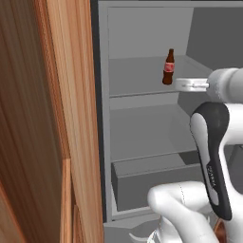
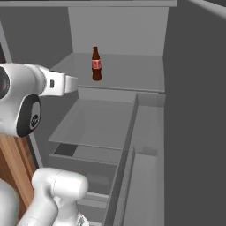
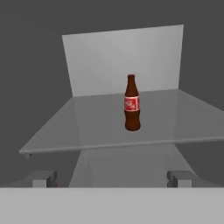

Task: Open the fridge, grab two sodas, and place both sodas inside the bowl with ice on the dining counter.

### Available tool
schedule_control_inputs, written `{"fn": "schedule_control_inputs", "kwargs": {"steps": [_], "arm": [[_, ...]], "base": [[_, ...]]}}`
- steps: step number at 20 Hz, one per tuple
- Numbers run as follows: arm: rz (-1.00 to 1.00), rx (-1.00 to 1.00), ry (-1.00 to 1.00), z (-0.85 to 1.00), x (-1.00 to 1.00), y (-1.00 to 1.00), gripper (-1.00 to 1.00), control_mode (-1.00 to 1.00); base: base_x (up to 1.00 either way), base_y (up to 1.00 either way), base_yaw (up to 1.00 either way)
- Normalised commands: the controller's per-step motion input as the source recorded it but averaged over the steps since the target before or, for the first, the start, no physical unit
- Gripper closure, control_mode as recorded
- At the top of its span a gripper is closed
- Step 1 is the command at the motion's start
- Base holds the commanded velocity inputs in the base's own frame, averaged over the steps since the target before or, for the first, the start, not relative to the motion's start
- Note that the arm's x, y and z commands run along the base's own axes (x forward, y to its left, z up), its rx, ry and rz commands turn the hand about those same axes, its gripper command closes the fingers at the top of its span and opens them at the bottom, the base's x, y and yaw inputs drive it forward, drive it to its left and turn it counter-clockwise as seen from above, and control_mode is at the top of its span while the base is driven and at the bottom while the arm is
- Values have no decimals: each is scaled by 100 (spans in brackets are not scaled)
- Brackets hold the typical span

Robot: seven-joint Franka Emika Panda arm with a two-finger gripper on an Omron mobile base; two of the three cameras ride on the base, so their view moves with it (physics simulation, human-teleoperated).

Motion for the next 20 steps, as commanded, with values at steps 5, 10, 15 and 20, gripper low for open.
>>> {"fn": "schedule_control_inputs", "kwargs": {"steps": [5,10,15,20], "arm": [[1,-1,0,14,44,-16,-100,-100],[5,0,2,3,50,-25,-100,-100],[8,0,1,0,53,-31,-100,-100],[8,0,1,0,58,-25,-100,-100]], "base": [[0,0,0],[0,0,0],[0,0,0],[0,0,0]]}}
